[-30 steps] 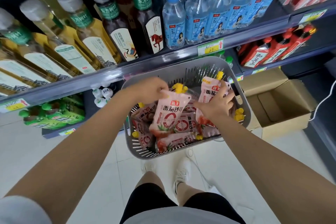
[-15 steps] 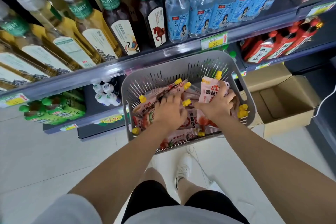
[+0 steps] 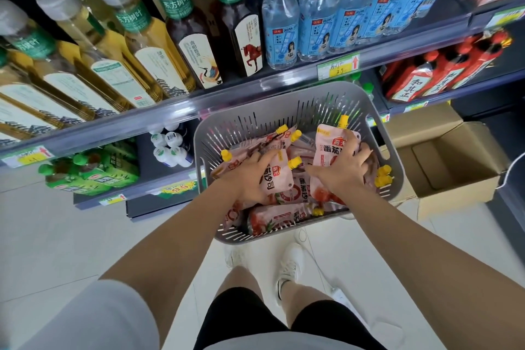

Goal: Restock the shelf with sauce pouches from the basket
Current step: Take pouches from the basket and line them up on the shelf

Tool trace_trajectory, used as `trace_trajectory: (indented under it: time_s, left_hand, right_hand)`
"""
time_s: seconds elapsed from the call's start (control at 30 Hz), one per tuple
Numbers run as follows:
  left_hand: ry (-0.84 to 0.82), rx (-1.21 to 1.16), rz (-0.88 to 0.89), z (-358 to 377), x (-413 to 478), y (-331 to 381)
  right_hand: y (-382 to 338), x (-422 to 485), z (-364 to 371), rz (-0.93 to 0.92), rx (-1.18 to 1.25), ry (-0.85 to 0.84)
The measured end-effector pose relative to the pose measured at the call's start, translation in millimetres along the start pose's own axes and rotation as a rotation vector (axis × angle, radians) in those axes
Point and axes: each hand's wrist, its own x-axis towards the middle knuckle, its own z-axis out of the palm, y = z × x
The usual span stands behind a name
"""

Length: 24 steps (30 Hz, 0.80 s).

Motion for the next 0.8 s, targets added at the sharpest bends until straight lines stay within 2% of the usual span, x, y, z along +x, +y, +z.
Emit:
trace_trajectory:
  time_s: [0.13,0.2,0.3,0.5,0.67,0.8]
  left_hand:
    - [0.209,0.052,0.194,-5,-14,16]
    - [0.341,0.065,0.235,-13,-24,26]
    - [0.477,-0.017,0.238,-33,-45,36]
    - [0.633,-0.319,0.211,-68,-111,28]
    - [0.859,-0.277,0.165,-89,-202,-10]
    - [1.057,-0.129,0.073,-110,-281,-55]
  right_hand:
    - [-2,-6,-8,-0.014,-0.013,0.051]
    - [-6,-11,-15,-0.008,-0.003,0.064]
    - [-18,-25,-27,-0.016,0.02,0.118]
    - [-59,-86,-41,-0.128,-0.071,0.289]
    - [-111,-157,-26,-0.205,0.055,0.353]
    - [-162,-221,-8,-0.38,0.144,0.36]
